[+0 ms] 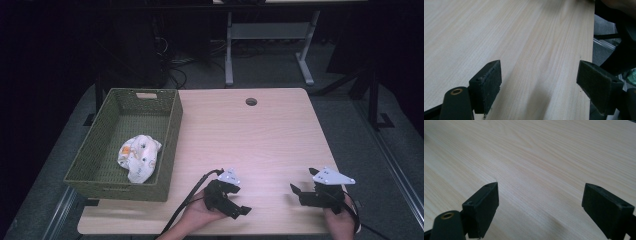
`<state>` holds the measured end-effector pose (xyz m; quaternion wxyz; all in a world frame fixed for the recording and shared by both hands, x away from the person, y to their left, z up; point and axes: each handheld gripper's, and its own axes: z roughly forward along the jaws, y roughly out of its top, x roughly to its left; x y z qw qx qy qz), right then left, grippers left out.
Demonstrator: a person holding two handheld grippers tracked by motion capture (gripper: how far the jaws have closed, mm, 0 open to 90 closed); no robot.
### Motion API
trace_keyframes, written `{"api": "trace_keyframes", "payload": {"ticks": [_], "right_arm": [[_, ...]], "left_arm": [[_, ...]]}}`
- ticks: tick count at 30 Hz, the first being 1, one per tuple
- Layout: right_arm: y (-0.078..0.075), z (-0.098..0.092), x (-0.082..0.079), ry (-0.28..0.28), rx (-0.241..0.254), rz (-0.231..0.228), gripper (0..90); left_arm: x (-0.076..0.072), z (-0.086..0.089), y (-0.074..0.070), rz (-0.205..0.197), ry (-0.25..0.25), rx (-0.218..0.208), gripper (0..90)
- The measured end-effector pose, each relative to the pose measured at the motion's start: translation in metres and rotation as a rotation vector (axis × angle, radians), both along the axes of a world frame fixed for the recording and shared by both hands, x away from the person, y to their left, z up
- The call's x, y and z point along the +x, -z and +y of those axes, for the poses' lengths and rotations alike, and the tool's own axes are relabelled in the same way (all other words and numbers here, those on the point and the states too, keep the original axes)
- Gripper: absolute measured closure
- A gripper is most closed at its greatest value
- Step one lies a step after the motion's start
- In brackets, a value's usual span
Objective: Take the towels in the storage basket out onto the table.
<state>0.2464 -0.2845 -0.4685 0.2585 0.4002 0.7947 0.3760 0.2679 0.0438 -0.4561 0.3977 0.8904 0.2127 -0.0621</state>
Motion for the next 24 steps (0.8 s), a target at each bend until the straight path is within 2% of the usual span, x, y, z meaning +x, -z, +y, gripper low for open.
{"api": "trace_keyframes", "payload": {"ticks": [3,11,12,13,14,15,16,17,18,21,22,23,24], "right_arm": [[0.0,0.0,0.0,0.0,-0.001,0.003,13.7],[-0.001,0.003,-0.002,-0.002,-0.003,0.0,13.7],[-0.001,0.005,-0.002,-0.002,0.0,0.003,13.7],[-0.001,0.005,-0.002,-0.002,0.0,0.003,13.7],[-0.001,0.007,-0.001,-0.01,-0.014,0.008,13.7],[-0.001,0.007,-0.001,-0.009,-0.017,0.007,13.7],[-0.001,0.007,-0.002,-0.005,-0.012,0.007,13.7],[-0.001,0.007,-0.002,-0.002,-0.007,0.006,13.7],[0.0,0.006,-0.001,-0.004,-0.011,0.003,13.7],[0.0,0.005,-0.002,-0.001,-0.007,0.005,13.7],[-0.001,0.003,-0.003,0.005,-0.005,0.002,13.7],[-0.002,0.003,-0.004,0.007,0.002,0.004,13.7],[-0.002,0.002,-0.004,0.006,-0.001,-0.006,13.7]], "left_arm": [[0.002,0.001,0.001,-0.006,-0.002,0.012,18.4],[0.013,0.009,-0.003,0.053,-0.026,0.002,17.7],[0.016,0.009,-0.008,0.075,-0.031,-0.009,17.7],[0.016,0.009,-0.008,0.075,-0.031,-0.009,17.8],[0.02,0.007,-0.013,0.088,-0.01,0.016,18.0],[0.02,0.007,-0.013,0.088,-0.01,0.016,18.0],[0.024,0.008,-0.018,0.098,-0.013,-0.001,18.1],[0.024,0.008,-0.018,0.098,-0.013,-0.001,18.5],[0.029,0.008,-0.023,0.122,0.0,-0.007,18.9],[0.033,0.007,-0.03,0.116,0.0,0.013,18.7],[0.039,0.009,-0.037,0.128,0.006,-0.001,18.8],[0.039,0.009,-0.037,0.128,0.006,-0.001,18.8],[0.043,0.009,-0.045,0.116,0.003,0.011,18.7]]}}
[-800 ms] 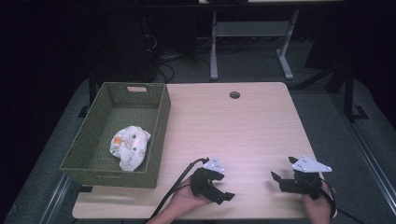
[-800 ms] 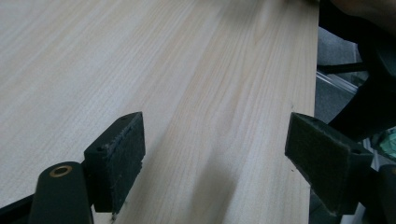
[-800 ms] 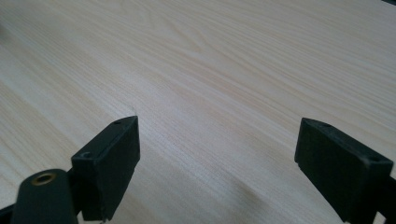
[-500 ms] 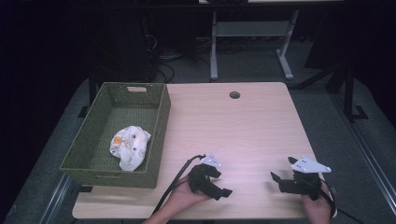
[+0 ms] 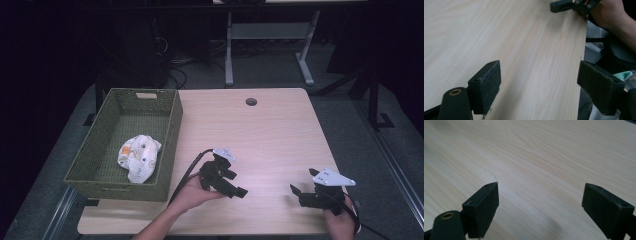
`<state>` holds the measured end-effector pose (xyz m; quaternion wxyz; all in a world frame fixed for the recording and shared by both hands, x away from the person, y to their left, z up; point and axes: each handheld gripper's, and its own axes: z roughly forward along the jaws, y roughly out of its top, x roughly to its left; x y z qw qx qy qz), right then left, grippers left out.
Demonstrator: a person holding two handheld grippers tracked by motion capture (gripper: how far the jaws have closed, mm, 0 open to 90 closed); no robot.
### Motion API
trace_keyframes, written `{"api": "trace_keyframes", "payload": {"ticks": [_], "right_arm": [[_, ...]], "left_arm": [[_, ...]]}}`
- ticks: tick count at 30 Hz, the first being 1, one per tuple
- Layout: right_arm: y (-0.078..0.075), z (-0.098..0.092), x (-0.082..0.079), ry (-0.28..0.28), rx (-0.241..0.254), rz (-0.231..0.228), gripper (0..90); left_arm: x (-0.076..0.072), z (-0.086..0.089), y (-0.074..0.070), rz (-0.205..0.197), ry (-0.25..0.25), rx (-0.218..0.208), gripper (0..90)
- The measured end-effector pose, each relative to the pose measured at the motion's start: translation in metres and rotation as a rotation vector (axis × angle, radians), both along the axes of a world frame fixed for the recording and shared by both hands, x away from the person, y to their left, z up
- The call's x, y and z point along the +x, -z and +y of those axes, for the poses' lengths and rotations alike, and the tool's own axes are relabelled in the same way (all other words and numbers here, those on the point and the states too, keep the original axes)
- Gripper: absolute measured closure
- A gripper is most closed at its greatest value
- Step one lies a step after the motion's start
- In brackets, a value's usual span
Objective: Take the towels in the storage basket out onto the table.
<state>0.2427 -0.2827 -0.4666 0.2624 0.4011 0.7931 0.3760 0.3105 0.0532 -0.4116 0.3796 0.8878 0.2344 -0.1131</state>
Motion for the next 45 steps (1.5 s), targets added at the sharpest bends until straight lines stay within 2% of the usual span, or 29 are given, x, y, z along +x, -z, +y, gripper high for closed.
{"api": "trace_keyframes", "payload": {"ticks": [3,4,5,6,7,8,12,15,16,19,22,27,30,33,40,41,42,43,45], "right_arm": [[0.0,-0.001,0.0,0.001,0.001,0.0,13.7],[0.0,0.0,0.0,0.0,0.001,0.007,13.7],[0.0,0.0,0.0,-0.003,0.001,0.004,13.6],[0.0,0.001,0.001,-0.005,0.001,0.002,13.7],[0.0,0.001,0.001,-0.005,0.001,0.002,13.7],[0.0,0.001,0.001,-0.009,-0.006,-0.001,13.7],[0.001,0.002,0.0,-0.005,0.0,0.009,13.7],[0.001,0.002,0.0,-0.006,0.0,0.008,13.7],[0.001,0.002,0.001,-0.005,-0.002,0.008,13.7],[0.001,0.002,0.001,-0.008,-0.003,0.007,13.7],[0.001,0.002,0.001,-0.008,-0.004,0.009,13.7],[0.001,0.002,0.001,-0.008,-0.004,0.008,13.7],[0.001,0.002,0.001,-0.006,-0.005,0.006,13.7],[0.001,0.002,0.001,-0.008,-0.006,0.006,13.7],[0.001,0.001,0.001,-0.001,-0.002,0.006,13.7],[0.001,0.001,0.001,-0.001,-0.002,0.006,13.7],[0.001,0.001,0.001,0.0,-0.005,0.008,13.7],[0.001,0.001,0.001,0.0,-0.005,0.008,13.7],[0.001,0.001,0.001,0.002,-0.003,0.011,13.7]], "left_arm": [[0.004,0.001,-0.007,0.001,0.004,-0.006,18.6],[0.007,0.004,-0.014,0.013,0.001,-0.018,18.7],[0.007,0.004,-0.014,0.013,0.001,-0.018,18.7],[0.011,0.008,-0.019,0.037,0.003,-0.047,18.6],[0.011,0.008,-0.019,0.037,0.003,-0.047,18.7],[0.015,0.012,-0.024,0.058,0.0,-0.06,18.7],[0.023,0.021,-0.034,0.065,-0.013,-0.076,18.8],[0.025,0.025,-0.04,0.069,-0.023,-0.089,18.8],[0.027,0.029,-0.047,0.055,-0.025,-0.085,18.7],[0.029,0.034,-0.054,0.059,-0.026,-0.096,18.7],[0.031,0.043,-0.068,0.053,-0.034,-0.104,18.7],[0.035,0.053,-0.079,0.048,-0.052,-0.112,18.5],[0.038,0.066,-0.089,0.036,-0.07,-0.112,18.5],[0.04,0.074,-0.093,0.037,-0.084,-0.121,18.5],[0.05,0.112,-0.104,0.062,-0.156,-0.148,18.5],[0.05,0.112,-0.104,0.062,-0.156,-0.148,18.5],[0.051,0.122,-0.106,0.063,-0.173,-0.16,18.4],[0.051,0.122,-0.106,0.063,-0.173,-0.16,18.5],[0.054,0.134,-0.106,0.077,-0.196,-0.174,18.6]]}}
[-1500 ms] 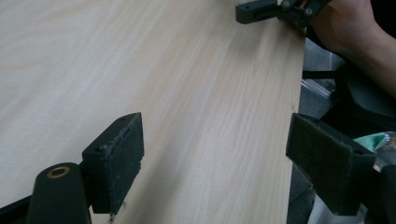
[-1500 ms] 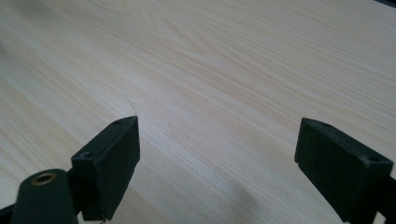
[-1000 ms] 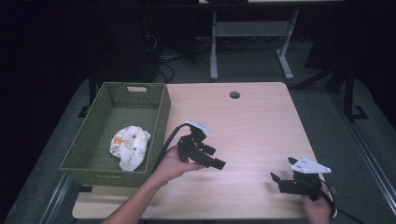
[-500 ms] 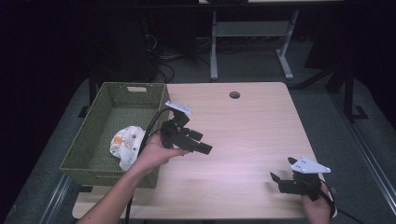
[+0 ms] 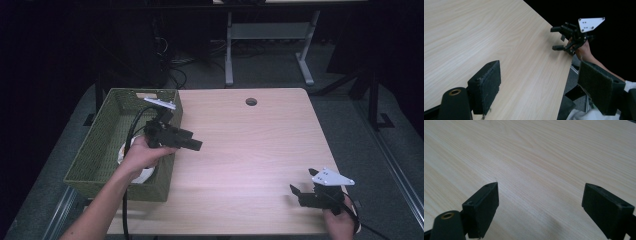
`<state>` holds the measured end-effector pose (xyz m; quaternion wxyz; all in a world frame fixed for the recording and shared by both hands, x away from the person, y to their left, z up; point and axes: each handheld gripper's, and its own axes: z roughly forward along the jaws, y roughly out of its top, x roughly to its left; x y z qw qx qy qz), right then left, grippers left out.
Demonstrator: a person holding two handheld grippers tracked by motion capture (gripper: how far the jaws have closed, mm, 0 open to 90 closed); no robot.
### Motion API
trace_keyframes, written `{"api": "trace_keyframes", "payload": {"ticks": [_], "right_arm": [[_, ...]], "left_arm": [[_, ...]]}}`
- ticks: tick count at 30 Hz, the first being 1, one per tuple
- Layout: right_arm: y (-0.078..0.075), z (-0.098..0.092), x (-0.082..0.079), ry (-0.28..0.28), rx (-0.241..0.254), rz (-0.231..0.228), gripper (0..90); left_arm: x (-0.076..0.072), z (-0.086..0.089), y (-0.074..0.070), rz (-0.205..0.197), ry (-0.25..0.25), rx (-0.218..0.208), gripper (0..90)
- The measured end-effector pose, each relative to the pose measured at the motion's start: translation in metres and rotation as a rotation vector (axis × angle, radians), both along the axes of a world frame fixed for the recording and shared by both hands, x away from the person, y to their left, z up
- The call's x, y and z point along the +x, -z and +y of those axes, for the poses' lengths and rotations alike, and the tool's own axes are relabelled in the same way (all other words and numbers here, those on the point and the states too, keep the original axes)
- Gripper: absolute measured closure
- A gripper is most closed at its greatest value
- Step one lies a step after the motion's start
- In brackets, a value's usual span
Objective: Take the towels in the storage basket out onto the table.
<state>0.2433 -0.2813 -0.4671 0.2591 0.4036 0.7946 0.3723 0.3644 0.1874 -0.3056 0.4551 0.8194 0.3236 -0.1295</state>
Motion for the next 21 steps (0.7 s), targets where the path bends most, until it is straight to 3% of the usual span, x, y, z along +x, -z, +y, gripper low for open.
{"api": "trace_keyframes", "payload": {"ticks": [5,6,7,8,9,10,11,16,21], "right_arm": [[0.0,0.0,0.0,0.0,0.001,-0.002,13.6],[0.0,0.0,0.0,0.0,0.001,-0.002,13.7],[0.0,-0.001,0.0,-0.001,0.0,-0.002,13.7],[0.0,-0.001,0.0,-0.001,0.0,-0.002,13.7],[0.0,0.0,0.0,0.0,0.0,0.0,13.7],[0.0,0.0,0.0,0.0,0.0,0.0,13.7],[0.0,0.0,0.0,0.0,-0.001,0.0,13.7],[0.0,0.0,0.0,0.001,-0.002,0.0,13.7],[0.0,-0.001,0.0,0.001,0.0,-0.003,13.7]], "left_arm": [[0.008,0.037,0.0,0.016,-0.076,-0.014,18.9],[0.008,0.037,0.0,0.016,-0.076,-0.014,19.0],[0.011,0.051,0.002,0.02,-0.108,-0.009,19.0],[0.011,0.051,0.002,0.02,-0.108,-0.009,19.0],[0.013,0.064,0.004,0.04,-0.144,-0.023,19.0],[0.013,0.064,0.004,0.04,-0.144,-0.023,19.1],[0.015,0.076,0.006,0.049,-0.17,-0.025,19.1],[0.017,0.096,0.01,0.055,-0.224,-0.031,20.7],[0.018,0.12,0.015,0.053,-0.282,-0.002,21.1]]}}
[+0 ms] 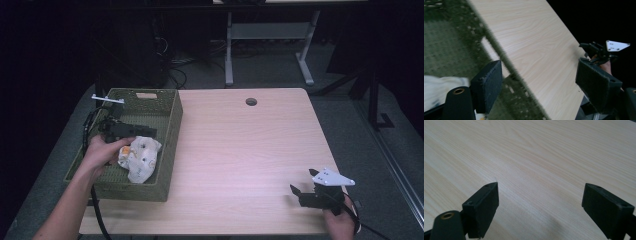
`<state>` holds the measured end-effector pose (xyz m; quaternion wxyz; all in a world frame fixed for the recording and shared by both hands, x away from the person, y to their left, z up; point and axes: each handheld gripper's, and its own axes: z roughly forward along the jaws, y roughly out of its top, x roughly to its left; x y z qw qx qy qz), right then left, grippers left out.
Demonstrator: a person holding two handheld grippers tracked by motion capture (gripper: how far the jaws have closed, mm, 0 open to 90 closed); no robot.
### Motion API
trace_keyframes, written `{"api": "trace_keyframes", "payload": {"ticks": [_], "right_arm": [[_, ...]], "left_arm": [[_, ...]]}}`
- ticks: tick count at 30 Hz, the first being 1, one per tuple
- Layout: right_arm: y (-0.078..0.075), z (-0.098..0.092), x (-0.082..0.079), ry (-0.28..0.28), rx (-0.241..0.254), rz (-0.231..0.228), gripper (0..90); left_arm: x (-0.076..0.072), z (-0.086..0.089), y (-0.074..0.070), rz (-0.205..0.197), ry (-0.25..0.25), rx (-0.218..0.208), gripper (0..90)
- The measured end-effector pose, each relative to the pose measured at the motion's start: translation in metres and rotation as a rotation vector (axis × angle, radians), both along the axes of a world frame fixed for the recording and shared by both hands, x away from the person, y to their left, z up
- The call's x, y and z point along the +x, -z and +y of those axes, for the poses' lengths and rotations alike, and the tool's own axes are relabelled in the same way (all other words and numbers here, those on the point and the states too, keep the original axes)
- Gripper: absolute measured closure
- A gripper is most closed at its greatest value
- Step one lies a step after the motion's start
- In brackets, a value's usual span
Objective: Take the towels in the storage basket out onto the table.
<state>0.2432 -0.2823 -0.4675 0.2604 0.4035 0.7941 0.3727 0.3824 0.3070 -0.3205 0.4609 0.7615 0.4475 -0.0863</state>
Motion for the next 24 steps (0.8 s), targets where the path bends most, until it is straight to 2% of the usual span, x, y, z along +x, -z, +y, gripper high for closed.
{"api": "trace_keyframes", "payload": {"ticks": [1,3,6,8,9,10,11,14,15,16,18,19,20,21,22,24], "right_arm": [[0.0,0.0,0.0,0.002,0.0,0.001,13.7],[0.0,0.0,0.0,0.002,0.001,0.001,13.7],[0.0,0.0,0.0,0.002,0.0,0.001,13.7],[0.0,0.0,0.0,0.002,0.001,0.001,13.7],[0.0,0.0,0.0,0.002,0.001,0.001,13.7],[0.0,0.0,0.0,0.002,0.001,0.0,13.7],[0.0,0.0,0.0,0.002,0.001,0.0,13.7],[-0.001,0.001,-0.001,0.001,0.001,0.003,13.7],[-0.001,0.0,-0.001,0.002,0.001,0.005,13.7],[-0.001,0.0,-0.002,0.005,0.003,0.003,13.7],[-0.001,-0.002,-0.001,0.008,0.006,0.0,13.7],[-0.001,-0.002,-0.001,0.008,0.006,0.001,13.7],[-0.001,-0.002,-0.002,0.008,0.007,0.002,13.7],[-0.001,-0.001,-0.002,0.006,0.005,0.001,13.7],[-0.001,-0.001,-0.002,0.006,0.005,0.001,13.7],[-0.001,-0.001,-0.002,0.001,0.002,-0.002,13.7]], "left_arm": [[0.001,0.006,0.002,0.006,-0.025,0.019,21.7],[0.001,0.01,0.004,0.007,-0.033,0.035,21.7],[0.003,0.019,0.01,0.007,-0.08,0.087,21.9],[0.005,0.026,0.016,0.018,-0.144,0.184,24.0],[0.005,0.026,0.016,0.018,-0.144,0.184,26.5],[0.009,0.029,0.022,0.035,-0.196,0.238,26.8],[0.009,0.029,0.022,0.035,-0.196,0.238,27.0],[0.013,0.028,0.031,0.056,-0.238,0.354,27.4],[0.014,0.027,0.034,0.06,-0.233,0.396,27.4],[0.016,0.025,0.037,0.072,-0.252,0.45,27.6],[0.019,0.023,0.045,0.096,-0.257,0.515,28.3],[0.019,0.023,0.045,0.096,-0.257,0.515,28.7],[0.022,0.023,0.051,0.116,-0.261,0.559,28.9],[0.022,0.023,0.051,0.116,-0.261,0.559,28.9],[0.024,0.022,0.055,0.135,-0.254,0.576,28.9],[0.028,0.02,0.063,0.157,-0.238,0.629,28.9]]}}
